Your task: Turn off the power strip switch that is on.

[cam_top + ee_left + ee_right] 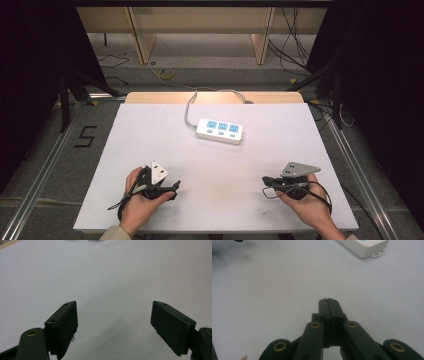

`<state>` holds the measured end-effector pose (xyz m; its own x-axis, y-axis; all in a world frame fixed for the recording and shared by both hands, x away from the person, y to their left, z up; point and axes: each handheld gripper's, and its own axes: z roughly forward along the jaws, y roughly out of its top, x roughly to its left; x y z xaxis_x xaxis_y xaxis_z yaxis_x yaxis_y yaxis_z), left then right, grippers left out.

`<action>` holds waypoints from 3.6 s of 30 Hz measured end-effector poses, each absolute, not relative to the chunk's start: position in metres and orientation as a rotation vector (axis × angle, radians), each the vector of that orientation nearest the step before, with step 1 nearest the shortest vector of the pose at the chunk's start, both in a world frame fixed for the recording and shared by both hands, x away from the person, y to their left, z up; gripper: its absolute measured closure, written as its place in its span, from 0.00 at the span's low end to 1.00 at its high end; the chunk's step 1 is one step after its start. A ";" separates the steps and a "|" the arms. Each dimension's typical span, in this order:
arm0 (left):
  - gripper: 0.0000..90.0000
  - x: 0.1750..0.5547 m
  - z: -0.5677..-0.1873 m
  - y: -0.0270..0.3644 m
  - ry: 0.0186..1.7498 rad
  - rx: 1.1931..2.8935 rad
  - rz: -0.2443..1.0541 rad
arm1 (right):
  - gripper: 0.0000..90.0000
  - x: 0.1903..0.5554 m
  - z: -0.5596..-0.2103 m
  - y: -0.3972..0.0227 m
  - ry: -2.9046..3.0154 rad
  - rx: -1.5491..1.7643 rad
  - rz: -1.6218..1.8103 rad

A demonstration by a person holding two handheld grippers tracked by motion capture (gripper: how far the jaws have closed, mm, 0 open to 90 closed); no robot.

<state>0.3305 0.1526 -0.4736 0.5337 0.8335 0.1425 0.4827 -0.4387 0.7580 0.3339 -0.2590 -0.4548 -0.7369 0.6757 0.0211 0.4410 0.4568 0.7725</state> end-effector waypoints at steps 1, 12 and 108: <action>0.24 0.330 -0.474 0.153 1.061 2.104 0.675 | 1.00 0.334 -0.455 -0.259 2.421 0.956 1.157; 0.24 0.328 -0.474 0.151 1.064 2.103 0.676 | 1.00 0.350 -0.446 -0.251 2.428 0.975 1.134; 0.24 0.329 -0.472 0.150 1.056 2.106 0.702 | 1.00 0.424 -0.409 -0.202 2.506 0.938 0.919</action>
<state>0.3292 0.1497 -0.4719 0.5276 0.8337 0.1631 0.4732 -0.4478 0.7587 0.4239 -0.2019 -0.4094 -0.7373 0.6727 -0.0623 0.4731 0.5799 0.6632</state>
